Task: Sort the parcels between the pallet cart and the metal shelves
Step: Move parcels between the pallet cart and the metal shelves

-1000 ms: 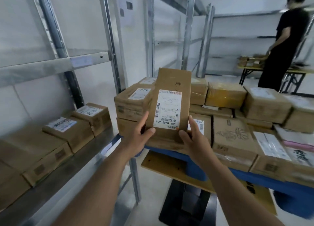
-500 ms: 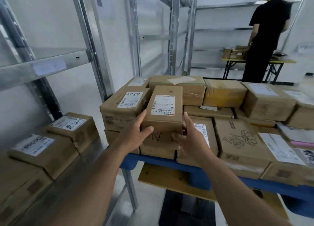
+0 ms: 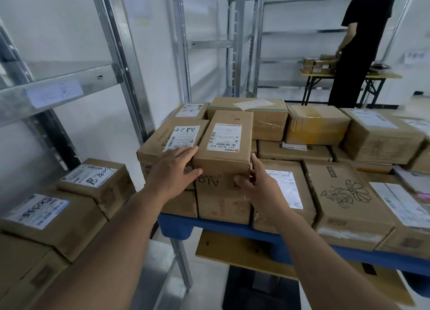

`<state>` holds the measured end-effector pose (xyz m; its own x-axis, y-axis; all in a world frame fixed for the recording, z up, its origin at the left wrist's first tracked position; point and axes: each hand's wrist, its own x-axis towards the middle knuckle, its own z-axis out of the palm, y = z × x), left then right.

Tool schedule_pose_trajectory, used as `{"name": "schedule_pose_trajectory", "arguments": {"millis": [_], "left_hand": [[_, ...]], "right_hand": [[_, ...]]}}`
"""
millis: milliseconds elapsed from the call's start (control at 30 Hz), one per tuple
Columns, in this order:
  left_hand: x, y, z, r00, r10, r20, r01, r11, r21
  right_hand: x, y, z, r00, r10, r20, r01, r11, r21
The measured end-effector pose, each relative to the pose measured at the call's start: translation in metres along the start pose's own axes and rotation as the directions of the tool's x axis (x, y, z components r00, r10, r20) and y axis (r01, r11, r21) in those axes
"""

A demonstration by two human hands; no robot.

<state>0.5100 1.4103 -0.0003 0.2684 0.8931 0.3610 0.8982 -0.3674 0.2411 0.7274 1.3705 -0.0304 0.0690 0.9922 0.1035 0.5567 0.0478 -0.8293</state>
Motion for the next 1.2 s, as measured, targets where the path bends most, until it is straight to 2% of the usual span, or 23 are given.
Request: {"name": "schedule_pose_trajectory", "arguments": {"millis": [267,533,633,767,867,1000,1200], "left_hand": [[0.007,-0.004,0.003,0.998,0.024,-0.057,-0.024,1.000,0.005],[0.007,-0.005,0.002,0.998,0.037,-0.050,-0.038,0.999,-0.004],[0.000,-0.001,0.001,0.998,0.012,-0.056,-0.013,1.000,-0.025],[-0.023,0.011,0.003,0.993,-0.026,-0.113,0.021,0.999,-0.042],[-0.049,0.024,0.010,0.988,-0.060,-0.140,0.052,0.997,-0.062],[-0.082,0.047,0.020,0.981,-0.126,-0.146,0.115,0.990,-0.084],[-0.121,0.081,0.027,0.981,-0.155,-0.118,0.149,0.987,-0.060]], "right_hand": [[0.006,0.000,0.005,1.000,0.008,-0.027,-0.009,1.000,-0.022],[0.004,0.002,0.004,1.000,-0.004,-0.009,0.003,1.000,-0.019],[0.002,0.002,0.002,1.000,-0.012,-0.015,0.011,0.998,-0.067],[-0.007,0.007,0.000,0.995,-0.038,-0.095,0.019,0.981,-0.193],[-0.022,0.011,-0.004,0.983,-0.091,-0.159,0.045,0.962,-0.270],[-0.051,0.016,-0.008,0.946,-0.234,-0.226,0.143,0.923,-0.358],[-0.092,0.015,-0.012,0.924,-0.365,-0.109,0.284,0.851,-0.442]]}}
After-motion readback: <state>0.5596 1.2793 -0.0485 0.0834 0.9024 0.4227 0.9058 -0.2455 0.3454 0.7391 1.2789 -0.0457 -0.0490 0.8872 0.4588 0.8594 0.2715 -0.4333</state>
